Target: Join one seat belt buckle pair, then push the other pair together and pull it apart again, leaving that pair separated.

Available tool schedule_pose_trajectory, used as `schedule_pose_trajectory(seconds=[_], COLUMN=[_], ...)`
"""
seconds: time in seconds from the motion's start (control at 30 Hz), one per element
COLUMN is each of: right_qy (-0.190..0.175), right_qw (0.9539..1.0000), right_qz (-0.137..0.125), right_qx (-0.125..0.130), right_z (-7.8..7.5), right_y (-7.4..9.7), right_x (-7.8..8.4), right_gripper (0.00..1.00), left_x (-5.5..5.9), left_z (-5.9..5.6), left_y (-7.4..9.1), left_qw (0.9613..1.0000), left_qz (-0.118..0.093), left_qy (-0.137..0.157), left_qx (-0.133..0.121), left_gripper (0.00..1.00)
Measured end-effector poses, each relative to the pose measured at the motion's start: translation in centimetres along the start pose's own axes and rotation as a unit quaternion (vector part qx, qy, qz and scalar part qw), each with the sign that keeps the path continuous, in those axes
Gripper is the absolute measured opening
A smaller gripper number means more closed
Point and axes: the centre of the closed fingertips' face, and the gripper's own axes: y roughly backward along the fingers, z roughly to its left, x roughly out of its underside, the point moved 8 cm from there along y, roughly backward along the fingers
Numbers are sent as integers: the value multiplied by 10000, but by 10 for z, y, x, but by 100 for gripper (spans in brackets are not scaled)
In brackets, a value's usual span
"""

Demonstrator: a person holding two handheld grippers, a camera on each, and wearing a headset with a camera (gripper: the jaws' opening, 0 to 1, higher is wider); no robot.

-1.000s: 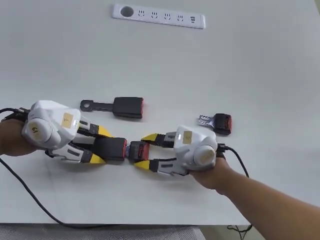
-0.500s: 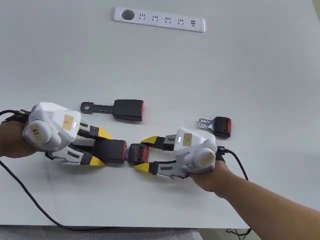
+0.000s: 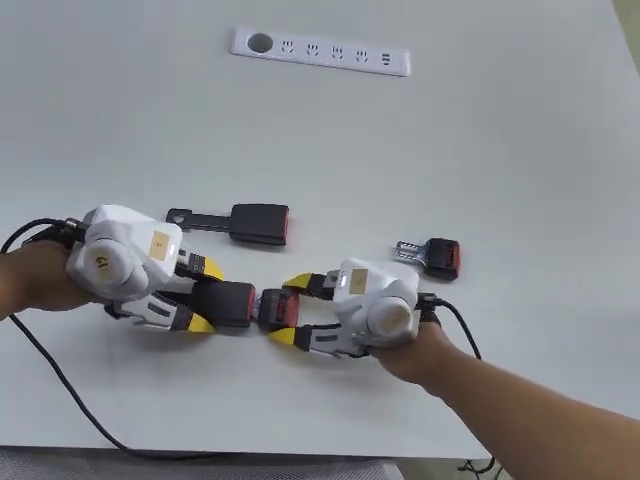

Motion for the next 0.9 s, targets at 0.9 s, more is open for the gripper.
schedule_pose_trajectory(seconds=[0.9], right_qy=[-612], right_qw=[9895], right_qz=[-191], right_qx=[1294], right_z=[-31], right_y=[115], right_x=[27], right_gripper=[75], left_x=[-49], left_z=[13], left_y=[43], left_qw=[9942], left_qz=[-394], left_qy=[96], left_qx=[-994], left_gripper=[75])
